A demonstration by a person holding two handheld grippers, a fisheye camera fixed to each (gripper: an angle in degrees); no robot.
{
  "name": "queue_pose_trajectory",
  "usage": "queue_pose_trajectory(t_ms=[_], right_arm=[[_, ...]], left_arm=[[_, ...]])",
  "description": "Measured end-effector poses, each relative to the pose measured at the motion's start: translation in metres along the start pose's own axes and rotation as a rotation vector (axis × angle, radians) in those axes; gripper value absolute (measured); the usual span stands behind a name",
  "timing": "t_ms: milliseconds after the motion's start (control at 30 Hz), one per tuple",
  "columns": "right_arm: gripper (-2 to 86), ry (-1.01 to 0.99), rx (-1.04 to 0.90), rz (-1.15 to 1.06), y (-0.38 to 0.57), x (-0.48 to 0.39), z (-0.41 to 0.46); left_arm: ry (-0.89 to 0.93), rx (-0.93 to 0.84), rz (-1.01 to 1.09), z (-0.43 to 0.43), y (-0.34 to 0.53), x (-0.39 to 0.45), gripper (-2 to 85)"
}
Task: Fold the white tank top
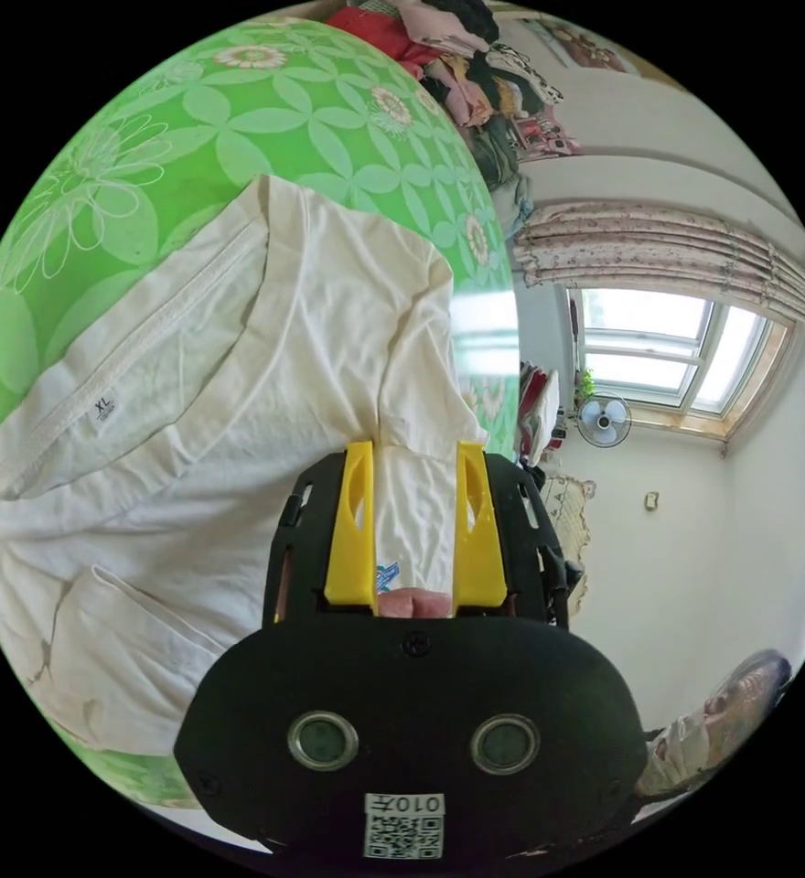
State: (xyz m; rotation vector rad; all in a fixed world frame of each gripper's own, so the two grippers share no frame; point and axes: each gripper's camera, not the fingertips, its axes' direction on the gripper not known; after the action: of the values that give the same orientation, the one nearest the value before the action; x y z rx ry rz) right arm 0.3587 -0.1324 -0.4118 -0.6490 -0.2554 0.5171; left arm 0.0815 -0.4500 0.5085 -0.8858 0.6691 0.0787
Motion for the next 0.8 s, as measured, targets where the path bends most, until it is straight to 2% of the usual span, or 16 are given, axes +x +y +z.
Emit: queue_pose_trajectory(t_ms=[200,533,633,800], right_arm=[[8.8,0.004,0.008,0.035,0.005,0.008,-0.004],[8.3,-0.021,0.019,0.055,0.006,0.005,-0.001],[8.4,0.041,0.045,0.038,0.009,-0.004,-0.007],[9.4,0.282,0.061,-0.03,0.012,-0.028,-0.018]], left_arm=[[-0.005,-0.024,0.034,-0.005,-0.014,0.003,1.0],[-0.039,-0.026,0.091,-0.019,-0.025,0.012,-0.3],[0.002,-0.002,0.101,-0.034,-0.022,0.011,-0.3],[0.082,0.003,0.129,-0.062,-0.019,0.004,-0.3]])
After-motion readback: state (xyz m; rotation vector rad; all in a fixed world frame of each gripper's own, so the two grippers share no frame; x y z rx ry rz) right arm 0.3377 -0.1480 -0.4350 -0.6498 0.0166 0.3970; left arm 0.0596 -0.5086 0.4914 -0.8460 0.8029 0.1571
